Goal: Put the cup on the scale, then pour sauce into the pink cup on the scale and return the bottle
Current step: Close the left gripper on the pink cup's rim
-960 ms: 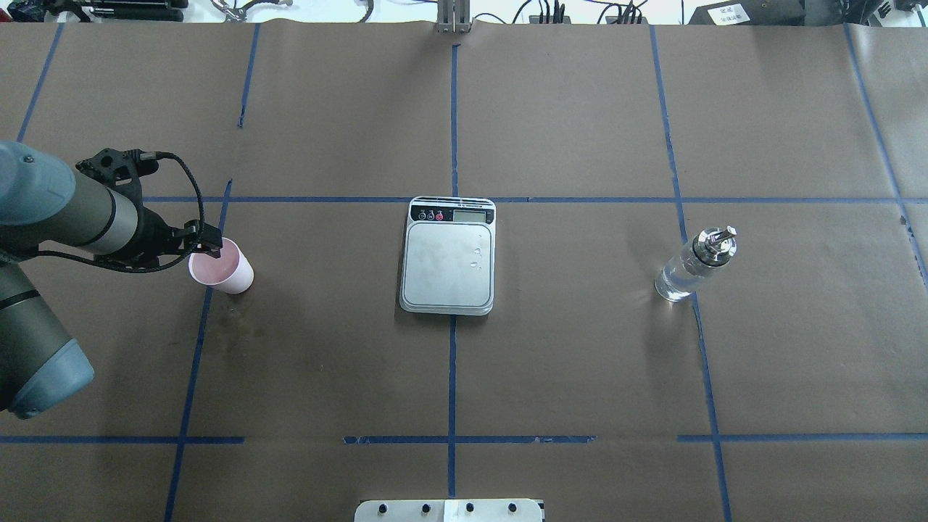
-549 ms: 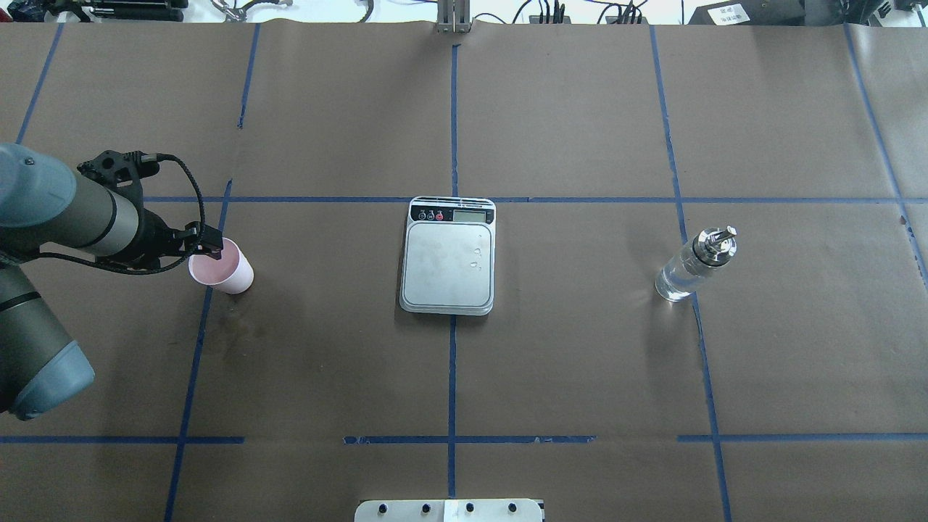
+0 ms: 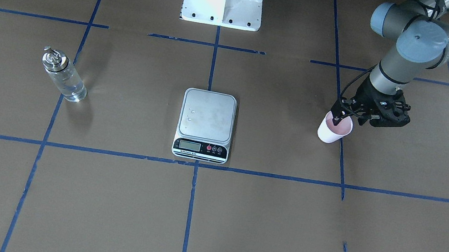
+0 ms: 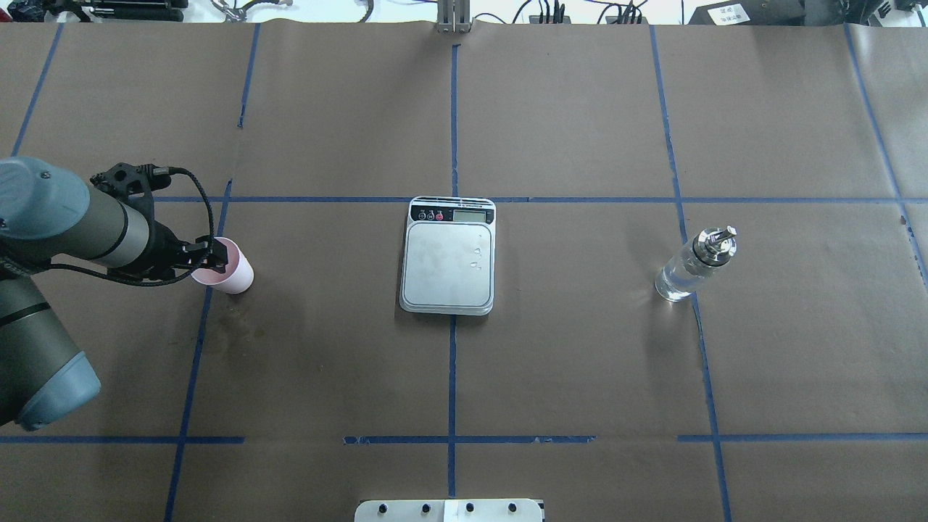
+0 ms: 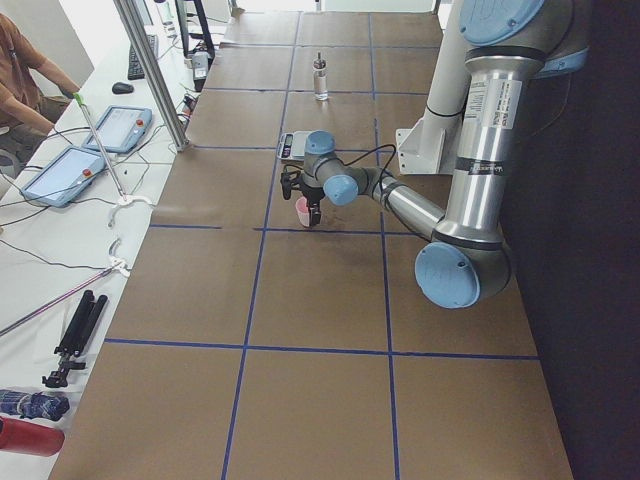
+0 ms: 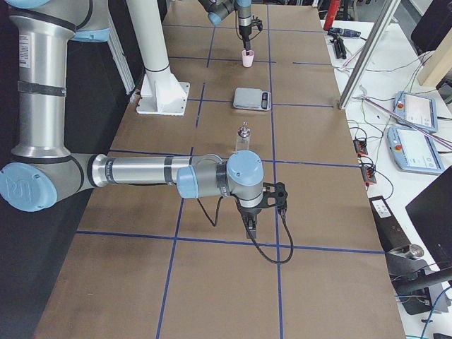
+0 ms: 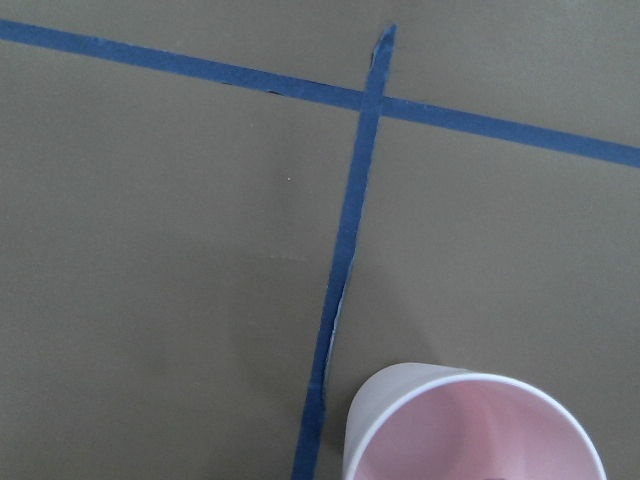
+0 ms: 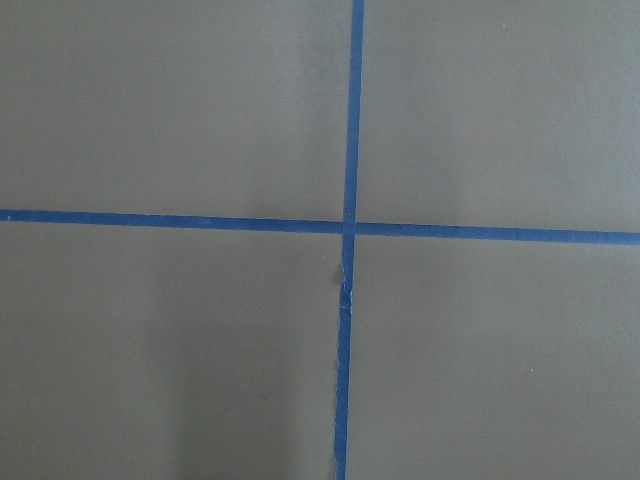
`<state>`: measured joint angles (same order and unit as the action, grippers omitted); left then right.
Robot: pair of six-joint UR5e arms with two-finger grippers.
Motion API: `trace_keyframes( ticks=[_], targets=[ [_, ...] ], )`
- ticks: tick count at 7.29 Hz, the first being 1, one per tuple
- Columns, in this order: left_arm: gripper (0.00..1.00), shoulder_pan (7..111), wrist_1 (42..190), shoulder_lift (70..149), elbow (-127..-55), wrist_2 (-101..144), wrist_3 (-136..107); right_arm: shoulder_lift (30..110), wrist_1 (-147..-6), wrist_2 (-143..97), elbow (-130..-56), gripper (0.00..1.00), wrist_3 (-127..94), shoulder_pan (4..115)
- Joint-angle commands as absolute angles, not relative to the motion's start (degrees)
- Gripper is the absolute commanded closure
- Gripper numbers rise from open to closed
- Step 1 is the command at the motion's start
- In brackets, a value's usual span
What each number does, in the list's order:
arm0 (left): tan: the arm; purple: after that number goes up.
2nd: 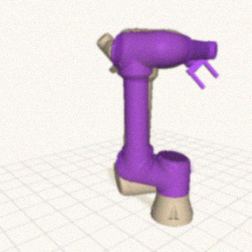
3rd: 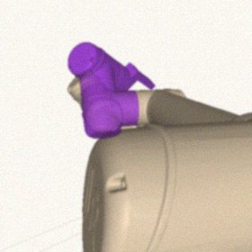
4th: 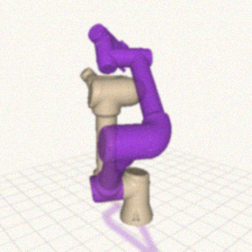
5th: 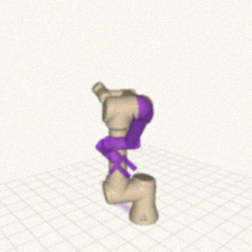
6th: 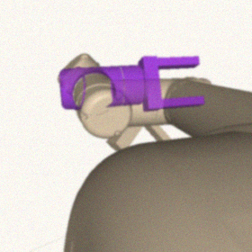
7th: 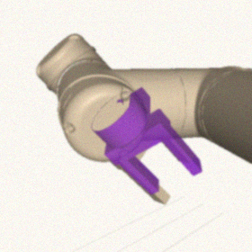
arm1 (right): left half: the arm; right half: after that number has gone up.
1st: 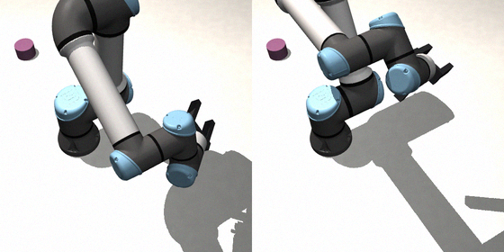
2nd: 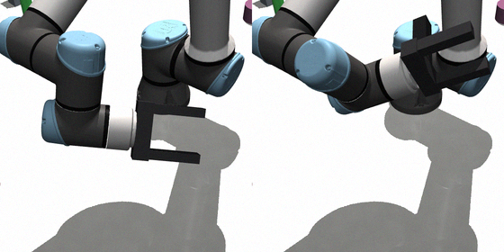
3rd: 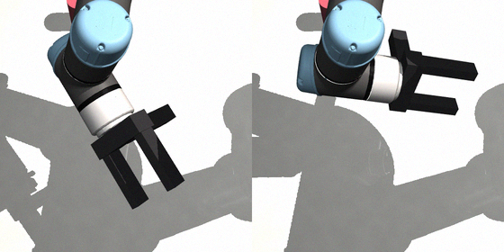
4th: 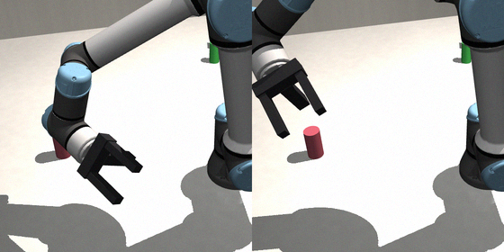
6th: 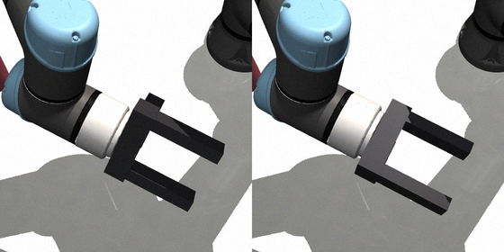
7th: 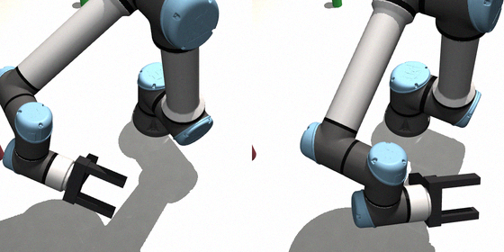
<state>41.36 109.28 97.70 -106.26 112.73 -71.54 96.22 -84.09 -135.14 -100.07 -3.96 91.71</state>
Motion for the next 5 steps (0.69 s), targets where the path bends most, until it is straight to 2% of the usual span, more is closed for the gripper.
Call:
trace_keyframes(
  ticks=[1,2,4,5],
  targets=[
    [0.83,41.4,109.2,97.7,-106.7,112.8,-71.6,96.1,-84.0,-135.1,-100.1,0.00,-4.0,91.8],
    [1.00,41.4,109.2,97.6,-106.7,112.9,-71.6,96.1,-84.0,-135.1,-100.1,0.00,-3.9,91.8],
    [1.00,41.7,109.2,97.9,-107.7,113.5,-71.8,95.8,-84.1,-135.0,-100.1,0.00,-4.0,91.8],
    [1.00,42.1,108.6,97.0,-111.5,114.7,-71.8,95.9,-84.1,-135.0,-100.1,0.00,-4.0,91.8]
  ],
)
